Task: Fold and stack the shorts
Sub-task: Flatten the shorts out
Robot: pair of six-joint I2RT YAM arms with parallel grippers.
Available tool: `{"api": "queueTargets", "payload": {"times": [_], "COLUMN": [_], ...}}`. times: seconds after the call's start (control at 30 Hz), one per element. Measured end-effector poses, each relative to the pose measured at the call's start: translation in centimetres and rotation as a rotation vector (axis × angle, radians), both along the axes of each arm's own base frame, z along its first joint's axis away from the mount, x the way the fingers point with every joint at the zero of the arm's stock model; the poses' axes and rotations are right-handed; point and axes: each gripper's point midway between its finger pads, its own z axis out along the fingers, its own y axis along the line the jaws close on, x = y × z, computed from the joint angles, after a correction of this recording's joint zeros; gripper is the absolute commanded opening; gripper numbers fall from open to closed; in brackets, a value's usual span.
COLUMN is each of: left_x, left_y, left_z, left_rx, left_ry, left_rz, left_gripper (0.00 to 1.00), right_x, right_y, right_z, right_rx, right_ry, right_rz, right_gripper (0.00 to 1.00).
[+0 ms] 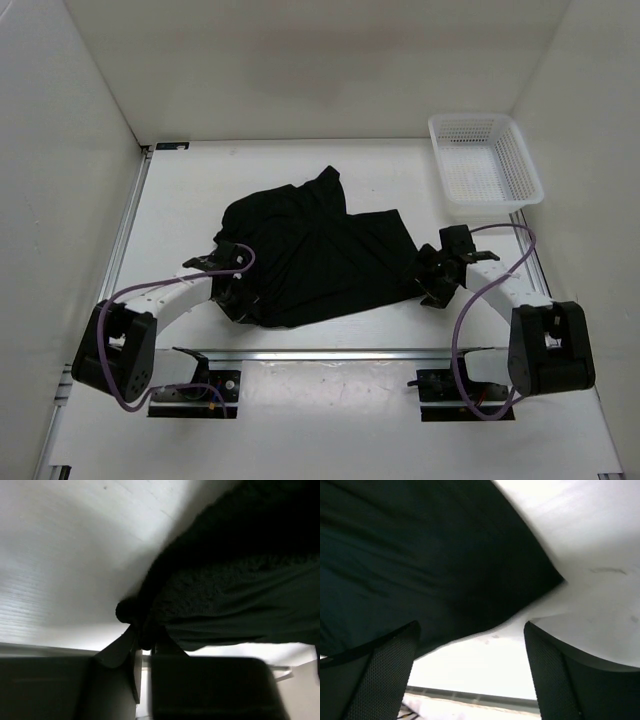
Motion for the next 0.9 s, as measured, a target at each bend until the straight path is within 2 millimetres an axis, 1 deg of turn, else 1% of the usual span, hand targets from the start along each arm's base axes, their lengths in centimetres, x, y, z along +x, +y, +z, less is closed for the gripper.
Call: {"api": "queueTargets", "payload": {"times": [0.13,0.17,0.2,0.23,0.27,0.33,0.4,0.47,0.5,0.57,0.63,0.67,0.7,0.73,0.77,0.8,0.83,0.87,0.9], "left_x": [-0.1,0.0,0.0,0.1,0.2,0.5,0.8,1.8,2.6,5.4,9.4,12.2,14.9,18.1,21.0,23.8,25.6,27.3,28.3], "left_y": [0.0,0.0,0.0,0.0,0.0,-0.1,0.1,0.2,0.3,0.6,0.9,1.1,1.3,1.6,1.8,2.1,2.5,2.7,3.0], "left_z": [-0.3,-0.3,-0.2,0.0,0.2,1.0,1.8,3.2,4.2,6.7,10.2,12.2,14.2,17.0,19.2,22.2,24.6,27.4,29.5], "left_rx": [0.003,0.002,0.0,-0.001,-0.005,-0.016,-0.018,-0.012,-0.01,0.002,0.018,0.03,0.043,0.063,0.078,0.095,0.109,0.118,0.126], "left_ry": [0.014,0.01,0.004,-0.007,-0.02,-0.055,-0.08,-0.105,-0.125,-0.179,-0.238,-0.285,-0.331,-0.385,-0.452,-0.532,-0.586,-0.665,-0.726], "left_rz": [-0.003,-0.003,-0.004,-0.003,-0.003,-0.002,0.002,-0.003,-0.006,-0.009,-0.027,-0.035,-0.042,-0.052,-0.056,-0.062,-0.062,-0.062,-0.059], "left_gripper": [0.1,0.1,0.1,0.1,0.1,0.1,0.1,0.1,0.1,0.1,0.1,0.1,0.1,0.1,0.1,0.1,0.1,0.1,0.1], "right_x": [1.0,1.2,1.4,1.6,1.8,2.1,2.1,2.3,2.6,3.8,6.6,8.3,10.6,13.7,16.3,18.9,20.9,22.5,23.4], "right_y": [1.1,1.4,1.5,1.6,1.7,1.7,1.8,1.6,1.5,1.4,1.5,1.6,1.7,1.9,2.0,2.2,2.3,2.3,2.4], "right_z": [0.0,0.0,-0.2,-0.4,-0.6,-1.1,-1.3,-1.2,-0.9,0.3,2.8,4.4,6.5,9.3,11.8,15.1,18.0,21.4,24.2], "right_rx": [0.065,0.079,0.083,0.088,0.091,0.086,0.095,0.08,0.072,0.056,0.051,0.051,0.05,0.055,0.058,0.065,0.07,0.075,0.08], "right_ry": [-0.008,-0.009,-0.011,-0.009,-0.004,0.003,0.02,0.017,0.012,-0.007,-0.072,-0.11,-0.148,-0.217,-0.288,-0.358,-0.435,-0.521,-0.592], "right_rz": [0.003,0.007,0.01,0.009,0.008,0.004,-0.009,-0.014,-0.016,-0.019,-0.015,-0.009,-0.009,-0.005,-0.001,0.002,0.007,0.013,0.02], "right_gripper": [0.73,0.63,0.54,0.42,0.17,0.01,0.01,0.01,0.01,0.01,0.01,0.01,0.01,0.01,0.01,0.01,0.01,0.01,0.01]}}
